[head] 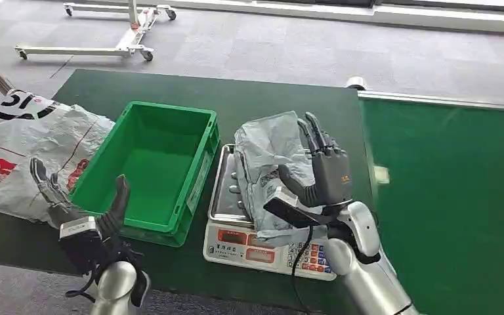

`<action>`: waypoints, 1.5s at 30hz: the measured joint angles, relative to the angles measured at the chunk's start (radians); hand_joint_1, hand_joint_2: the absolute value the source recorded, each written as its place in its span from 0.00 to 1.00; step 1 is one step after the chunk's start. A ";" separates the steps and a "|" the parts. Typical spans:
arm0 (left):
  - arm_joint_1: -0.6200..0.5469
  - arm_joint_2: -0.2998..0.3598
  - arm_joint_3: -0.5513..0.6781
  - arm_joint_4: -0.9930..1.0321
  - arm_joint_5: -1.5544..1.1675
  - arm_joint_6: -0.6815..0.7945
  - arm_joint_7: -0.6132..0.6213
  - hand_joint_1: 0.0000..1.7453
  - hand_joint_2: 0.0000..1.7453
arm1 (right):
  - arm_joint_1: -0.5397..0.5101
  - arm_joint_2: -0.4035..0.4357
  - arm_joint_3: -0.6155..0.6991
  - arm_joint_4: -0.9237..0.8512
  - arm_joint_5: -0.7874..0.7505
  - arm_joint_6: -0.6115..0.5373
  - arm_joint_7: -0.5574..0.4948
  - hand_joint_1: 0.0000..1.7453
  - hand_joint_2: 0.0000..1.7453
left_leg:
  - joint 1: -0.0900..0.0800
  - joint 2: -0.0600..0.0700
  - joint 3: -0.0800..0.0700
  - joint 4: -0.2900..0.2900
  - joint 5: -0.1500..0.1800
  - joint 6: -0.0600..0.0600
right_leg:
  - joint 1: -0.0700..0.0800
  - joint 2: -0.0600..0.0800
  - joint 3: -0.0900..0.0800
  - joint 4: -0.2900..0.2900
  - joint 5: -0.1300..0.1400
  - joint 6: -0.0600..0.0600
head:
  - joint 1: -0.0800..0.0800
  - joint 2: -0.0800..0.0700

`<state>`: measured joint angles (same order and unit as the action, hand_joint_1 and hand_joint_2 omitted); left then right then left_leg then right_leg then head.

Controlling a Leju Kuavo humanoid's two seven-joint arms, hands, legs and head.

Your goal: Moved the parcel from conveyor to table for the left to box.

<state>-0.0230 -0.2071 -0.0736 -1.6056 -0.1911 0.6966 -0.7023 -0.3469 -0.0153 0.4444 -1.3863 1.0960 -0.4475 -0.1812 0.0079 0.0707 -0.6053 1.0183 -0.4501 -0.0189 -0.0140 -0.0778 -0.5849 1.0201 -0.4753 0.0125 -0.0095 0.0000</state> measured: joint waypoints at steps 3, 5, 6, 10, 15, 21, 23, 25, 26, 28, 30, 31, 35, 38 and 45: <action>0.000 0.000 -0.003 0.001 -0.010 0.000 0.000 0.00 1.00 | 0.014 -0.006 -0.013 0.000 -0.022 0.000 0.000 0.00 0.00 | 0.000 0.000 0.000 0.000 0.000 0.000 | 0.000 0.000 0.000 0.000 0.000 0.000 | 0.000 0.000; 0.001 0.000 -0.003 0.001 -0.012 0.000 0.000 0.00 1.00 | 0.023 -0.010 -0.022 0.000 -0.047 0.003 -0.008 0.00 0.00 | 0.000 0.000 0.000 0.000 0.000 0.000 | 0.000 0.000 0.000 0.000 0.000 0.000 | 0.000 0.000; 0.001 0.000 -0.003 0.001 -0.013 0.000 0.000 0.00 1.00 | 0.027 -0.011 -0.027 0.000 -0.055 0.004 -0.012 0.00 0.00 | 0.000 0.000 0.000 0.000 0.000 0.000 | 0.000 0.000 0.000 0.000 0.000 0.000 | 0.000 0.000; 0.001 0.000 -0.003 0.001 -0.016 0.000 0.000 0.00 1.00 | 0.035 -0.014 -0.037 0.000 -0.075 0.006 -0.016 0.00 0.00 | 0.000 0.000 0.000 0.000 0.000 0.000 | 0.000 0.000 0.000 0.000 0.000 0.000 | 0.000 0.000; 0.004 0.000 -0.003 0.001 -0.015 0.000 0.000 0.00 1.00 | 0.052 -0.015 -0.063 -0.011 -0.111 -0.108 -0.057 0.00 0.00 | 0.000 0.001 0.000 0.000 0.000 0.000 | 0.000 0.001 0.000 0.000 0.000 0.000 | 0.000 0.000; 0.004 0.003 -0.018 0.005 -0.010 0.000 0.000 0.00 1.00 | 0.093 0.020 -0.135 -0.082 -0.047 -0.228 -0.216 0.00 1.00 | 0.000 -0.001 -0.001 0.001 0.000 0.000 | 0.000 -0.001 -0.001 0.000 0.000 0.000 | 0.000 0.000; -0.008 0.006 -0.050 0.023 -0.063 0.000 0.000 0.00 1.00 | 0.118 0.105 -0.265 -0.192 -0.025 -0.250 -0.439 0.00 1.00 | 0.000 -0.001 -0.001 0.001 0.000 0.000 | 0.000 0.000 -0.001 0.000 0.000 0.000 | 0.000 0.000; -0.039 0.003 -0.082 0.055 -0.157 0.000 -0.001 0.00 1.00 | 0.122 0.171 -0.371 -0.336 0.003 -0.253 -0.515 0.00 1.00 | 0.000 -0.003 -0.001 0.001 0.000 0.000 | 0.000 -0.003 -0.001 0.000 0.000 0.000 | 0.000 0.000; -0.056 -0.001 -0.093 0.073 -0.194 0.000 -0.001 0.00 1.00 | 0.120 0.193 -0.407 -0.404 0.005 -0.253 -0.513 0.00 1.00 | 0.000 -0.004 -0.001 0.001 0.000 0.000 | 0.000 -0.004 0.000 0.000 -0.001 0.000 | 0.000 0.000; -0.106 -0.012 -0.117 0.133 -0.279 0.000 0.000 0.00 1.00 | 0.126 0.229 -0.459 -0.537 0.004 -0.254 -0.513 0.00 1.00 | 0.000 -0.003 -0.001 0.001 0.000 0.000 | -0.001 -0.003 0.000 0.000 0.000 0.001 | 0.000 0.000; -0.168 -0.025 -0.141 0.210 -0.356 0.000 0.006 0.00 1.00 | 0.133 0.267 -0.460 -0.646 -0.003 -0.255 -0.518 0.00 1.00 | -0.002 -0.002 -0.001 0.001 0.000 0.001 | -0.002 -0.002 0.000 0.000 0.000 0.001 | 0.000 0.000; -0.202 -0.031 -0.155 0.246 -0.394 -0.002 0.022 0.00 1.00 | 0.134 0.281 -0.460 -0.679 -0.010 -0.253 -0.517 0.00 1.00 | -0.001 -0.002 -0.001 0.001 0.000 0.001 | -0.002 -0.002 0.000 0.000 0.001 0.002 | 0.000 0.000; -0.325 -0.036 -0.221 0.387 -0.557 -0.040 0.120 0.00 1.00 | 0.134 0.294 -0.449 -0.750 -0.021 -0.251 -0.517 0.00 1.00 | -0.002 -0.002 -0.001 0.002 0.000 0.002 | -0.002 -0.002 0.001 0.000 0.002 0.002 | 0.000 0.000; -0.405 -0.045 -0.287 0.486 -0.669 -0.096 0.176 0.00 1.00 | 0.133 0.295 -0.446 -0.752 -0.039 -0.249 -0.517 0.00 1.00 | -0.002 -0.002 -0.001 0.002 0.002 0.004 | -0.002 -0.003 0.001 0.000 0.003 0.002 | 0.000 0.000; -0.478 -0.058 -0.363 0.602 -0.702 -0.122 0.197 0.00 1.00 | 0.134 0.295 -0.446 -0.752 -0.046 -0.249 -0.516 0.00 1.00 | -0.002 0.000 -0.001 0.002 0.002 0.004 | -0.001 0.000 0.000 0.000 0.003 0.002 | 0.000 0.000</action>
<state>-0.5010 -0.2647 -0.4368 -1.0033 -0.8934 0.5741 -0.5051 -0.2134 0.2796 -0.0015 -2.1378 1.0498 -0.6970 -0.6977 0.0062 0.0702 -0.6065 1.0204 -0.4481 -0.0152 -0.0154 -0.0782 -0.5846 1.0201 -0.4721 0.0148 -0.0092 0.0000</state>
